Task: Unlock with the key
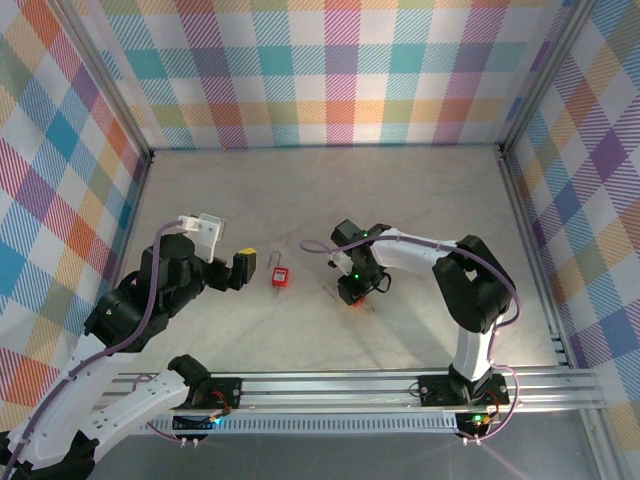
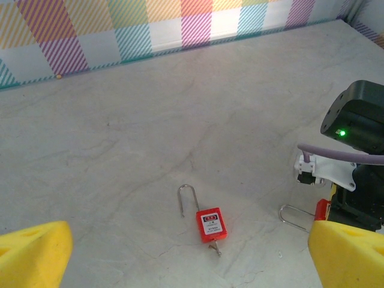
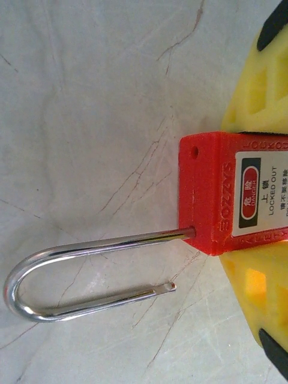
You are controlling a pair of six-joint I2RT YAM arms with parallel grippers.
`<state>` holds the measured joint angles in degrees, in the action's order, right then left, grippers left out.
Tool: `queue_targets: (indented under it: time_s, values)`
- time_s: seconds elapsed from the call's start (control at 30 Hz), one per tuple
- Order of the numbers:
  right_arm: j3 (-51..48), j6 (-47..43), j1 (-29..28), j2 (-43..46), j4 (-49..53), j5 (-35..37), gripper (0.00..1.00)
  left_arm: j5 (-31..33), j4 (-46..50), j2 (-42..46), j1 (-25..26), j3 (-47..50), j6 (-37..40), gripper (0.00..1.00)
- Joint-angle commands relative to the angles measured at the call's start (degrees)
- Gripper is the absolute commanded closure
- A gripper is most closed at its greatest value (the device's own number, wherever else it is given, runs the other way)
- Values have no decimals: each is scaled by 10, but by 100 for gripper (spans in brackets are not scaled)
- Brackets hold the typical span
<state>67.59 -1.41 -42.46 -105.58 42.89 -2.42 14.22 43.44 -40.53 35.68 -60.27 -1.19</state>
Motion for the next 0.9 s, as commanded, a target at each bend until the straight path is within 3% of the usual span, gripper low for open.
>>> queue_targets:
  time_s: [0.0,0.87]
  values:
    - [3,30,-4,-8,-4,-12,71,1,4,-1,-5,-20,12,0]
    - [72,419,18,-35,11,-5,74,-42,-46,11,-5,23,16,0]
